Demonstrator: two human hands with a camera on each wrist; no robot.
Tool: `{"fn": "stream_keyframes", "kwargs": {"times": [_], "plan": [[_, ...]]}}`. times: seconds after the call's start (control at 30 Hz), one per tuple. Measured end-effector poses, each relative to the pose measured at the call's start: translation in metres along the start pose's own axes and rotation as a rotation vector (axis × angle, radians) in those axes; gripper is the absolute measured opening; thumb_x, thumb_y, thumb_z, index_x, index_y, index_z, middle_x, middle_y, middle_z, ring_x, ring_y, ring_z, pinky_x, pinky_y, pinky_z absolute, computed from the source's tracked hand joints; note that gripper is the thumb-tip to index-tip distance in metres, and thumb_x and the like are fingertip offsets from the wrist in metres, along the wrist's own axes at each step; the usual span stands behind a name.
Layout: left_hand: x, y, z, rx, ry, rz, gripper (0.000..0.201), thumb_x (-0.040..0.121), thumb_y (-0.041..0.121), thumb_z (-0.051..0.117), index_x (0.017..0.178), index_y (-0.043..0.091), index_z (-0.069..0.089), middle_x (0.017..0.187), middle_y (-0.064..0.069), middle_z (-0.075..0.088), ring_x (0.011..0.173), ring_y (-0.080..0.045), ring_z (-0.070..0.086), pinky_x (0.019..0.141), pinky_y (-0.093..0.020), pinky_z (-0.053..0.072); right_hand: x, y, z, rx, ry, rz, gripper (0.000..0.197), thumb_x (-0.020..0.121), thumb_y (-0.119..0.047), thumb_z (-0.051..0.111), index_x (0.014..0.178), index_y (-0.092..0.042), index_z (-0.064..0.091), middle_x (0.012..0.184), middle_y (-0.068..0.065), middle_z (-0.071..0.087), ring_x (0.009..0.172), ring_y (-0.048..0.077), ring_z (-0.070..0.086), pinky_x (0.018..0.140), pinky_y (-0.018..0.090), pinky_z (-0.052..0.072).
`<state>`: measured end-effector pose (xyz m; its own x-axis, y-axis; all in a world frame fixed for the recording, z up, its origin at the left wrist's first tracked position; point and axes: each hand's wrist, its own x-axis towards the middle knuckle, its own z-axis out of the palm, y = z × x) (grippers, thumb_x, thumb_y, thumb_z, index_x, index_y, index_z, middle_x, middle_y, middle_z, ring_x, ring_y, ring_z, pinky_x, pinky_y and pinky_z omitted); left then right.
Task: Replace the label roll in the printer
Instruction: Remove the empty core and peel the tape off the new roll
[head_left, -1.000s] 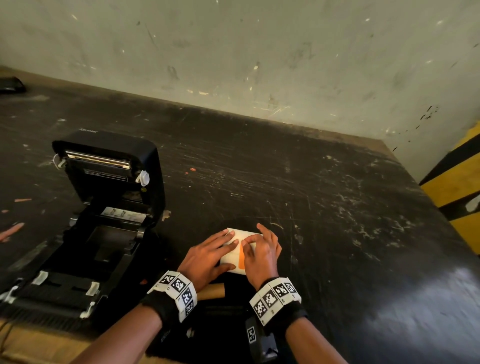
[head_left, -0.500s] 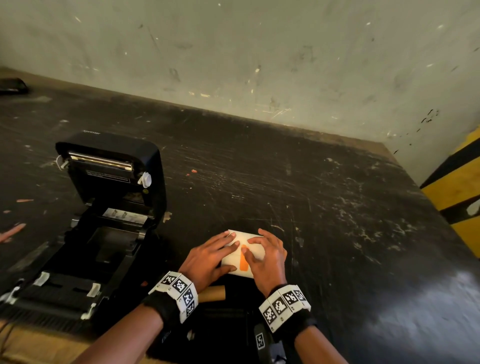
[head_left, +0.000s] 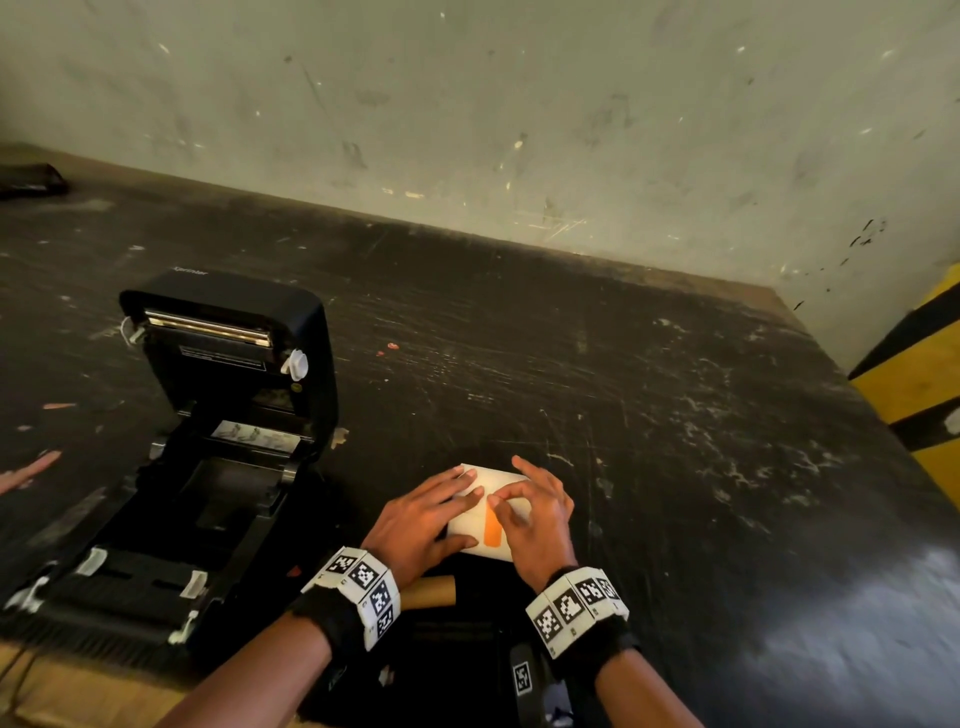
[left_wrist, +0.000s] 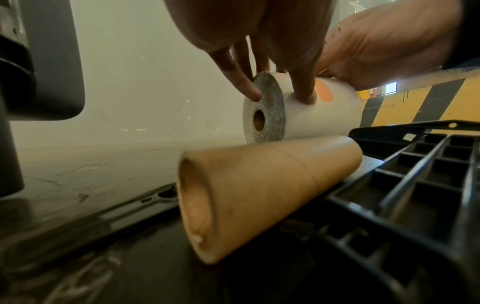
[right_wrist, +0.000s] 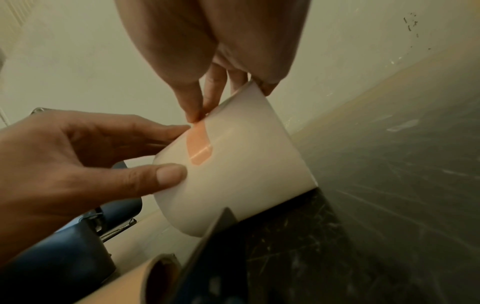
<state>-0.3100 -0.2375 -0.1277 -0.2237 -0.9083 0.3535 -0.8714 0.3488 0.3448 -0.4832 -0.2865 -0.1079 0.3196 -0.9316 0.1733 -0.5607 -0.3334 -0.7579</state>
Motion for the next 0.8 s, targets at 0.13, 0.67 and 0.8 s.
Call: {"fn": "stream_keyframes", "kwargs": {"times": [0.13, 0.67, 0.8], "plan": [[0.0008, -0.0008, -0.0002, -0.008, 0.009, 0.001, 0.059, 0.074, 0.035, 0.072, 0.127, 0.022, 0.051, 0.138, 0.002, 0.047, 0.129, -0.011, 0.035, 0.089, -0.037, 0.051, -0.0031, -0.0002, -0.006, 0.053, -0.025, -0.054, 0.025, 0.08, -0.017, 0.071, 0.074, -0.038, 0.061, 0.132, -0.013, 0.049, 0.13, 0.007, 0.031, 0.109, 0.034, 0.016], [0.0016, -0.0012, 0.0011, -0.024, -0.02, -0.029, 0.059, 0.077, 0.037, 0.069, 0.131, 0.025, 0.046, 0.143, 0.005, 0.041, 0.132, -0.007, 0.026, 0.096, -0.036, 0.046, -0.0017, 0.0031, -0.0069, 0.137, 0.042, -0.026, 0.027, 0.073, -0.019, 0.078, 0.077, -0.043, 0.067, 0.126, -0.017, 0.051, 0.127, 0.009, 0.036, 0.108, 0.048, 0.03], [0.0021, -0.0006, 0.0002, -0.025, -0.006, -0.026, 0.06, 0.075, 0.035, 0.071, 0.13, 0.024, 0.048, 0.141, 0.003, 0.044, 0.132, -0.011, 0.032, 0.095, -0.038, 0.046, 0.0007, -0.0003, -0.009, 0.146, 0.01, 0.002, 0.029, 0.073, -0.017, 0.077, 0.069, -0.044, 0.065, 0.126, -0.016, 0.052, 0.129, 0.008, 0.034, 0.111, 0.047, 0.026]]}}
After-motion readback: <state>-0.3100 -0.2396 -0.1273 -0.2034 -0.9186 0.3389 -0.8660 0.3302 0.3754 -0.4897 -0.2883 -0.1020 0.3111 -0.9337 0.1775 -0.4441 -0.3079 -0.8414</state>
